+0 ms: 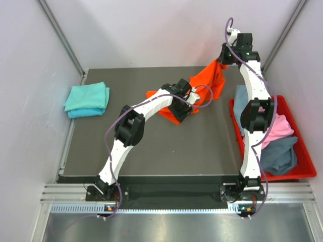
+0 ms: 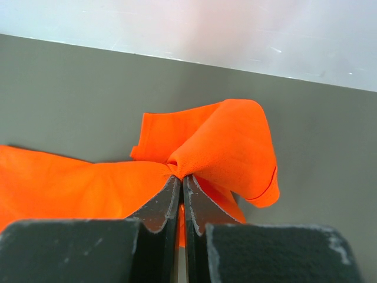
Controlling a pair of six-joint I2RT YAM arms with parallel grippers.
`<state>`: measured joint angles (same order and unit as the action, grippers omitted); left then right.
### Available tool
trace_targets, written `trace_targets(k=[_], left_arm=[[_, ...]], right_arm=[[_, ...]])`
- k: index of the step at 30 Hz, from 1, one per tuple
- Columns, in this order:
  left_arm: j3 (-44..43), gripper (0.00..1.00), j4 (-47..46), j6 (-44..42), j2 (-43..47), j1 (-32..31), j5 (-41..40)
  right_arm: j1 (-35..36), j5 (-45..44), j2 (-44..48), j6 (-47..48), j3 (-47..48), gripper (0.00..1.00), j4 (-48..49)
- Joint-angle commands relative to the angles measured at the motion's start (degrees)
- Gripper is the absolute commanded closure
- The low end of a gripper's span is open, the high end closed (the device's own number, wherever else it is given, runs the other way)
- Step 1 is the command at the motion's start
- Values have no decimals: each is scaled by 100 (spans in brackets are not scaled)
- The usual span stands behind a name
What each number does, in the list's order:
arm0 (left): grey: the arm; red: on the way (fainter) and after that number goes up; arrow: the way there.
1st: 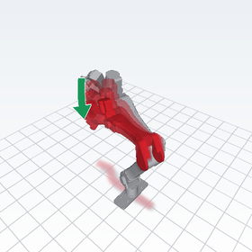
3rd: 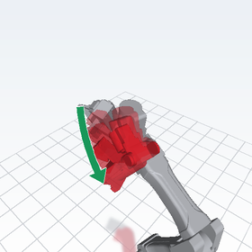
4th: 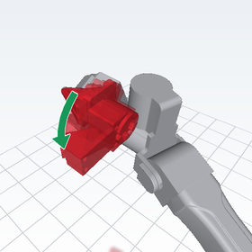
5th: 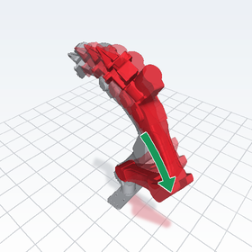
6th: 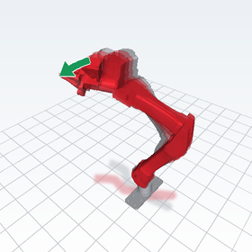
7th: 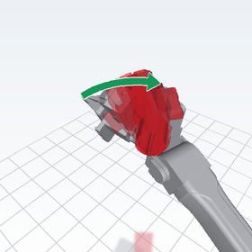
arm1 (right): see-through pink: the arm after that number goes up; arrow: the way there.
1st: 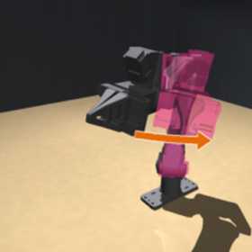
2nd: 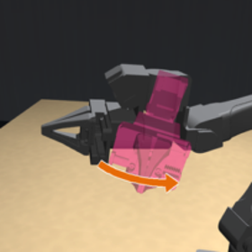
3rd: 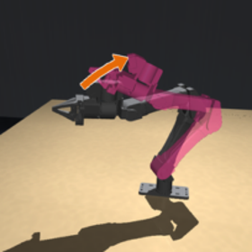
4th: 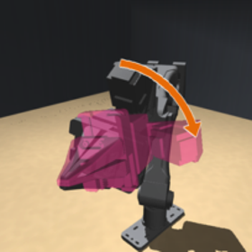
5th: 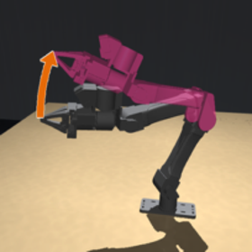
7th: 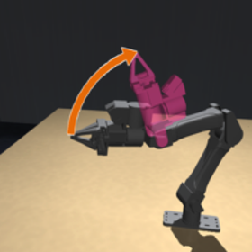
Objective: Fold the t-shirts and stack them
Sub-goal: Flatten the tshirt out
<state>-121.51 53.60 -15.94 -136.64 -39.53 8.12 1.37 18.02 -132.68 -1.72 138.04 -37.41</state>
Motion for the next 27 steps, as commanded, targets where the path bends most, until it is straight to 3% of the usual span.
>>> trace_targets(k=[1, 12, 19, 21, 22, 27], left_arm=[[-189, 38, 10, 109, -100, -81, -21], [-118, 42, 36, 311, -258, -90, 128], [-4, 69, 124, 399, -136, -73, -161], [92, 85, 98, 373, 128, -29, -354], [241, 97, 80, 355, 251, -3, -390], [602, 100, 62, 101, 1261, 199, -731]], right_arm=[[-66, 105, 6, -66, 232, 100, 225], [-75, 26, 41, -39, 180, 100, 216], [-84, 0, 93, -22, 118, 100, 208], [-93, 0, 111, -13, 101, 100, 181], [-101, 0, 128, 4, 74, 100, 173], [-93, 43, 277, 13, 22, 100, 94]])
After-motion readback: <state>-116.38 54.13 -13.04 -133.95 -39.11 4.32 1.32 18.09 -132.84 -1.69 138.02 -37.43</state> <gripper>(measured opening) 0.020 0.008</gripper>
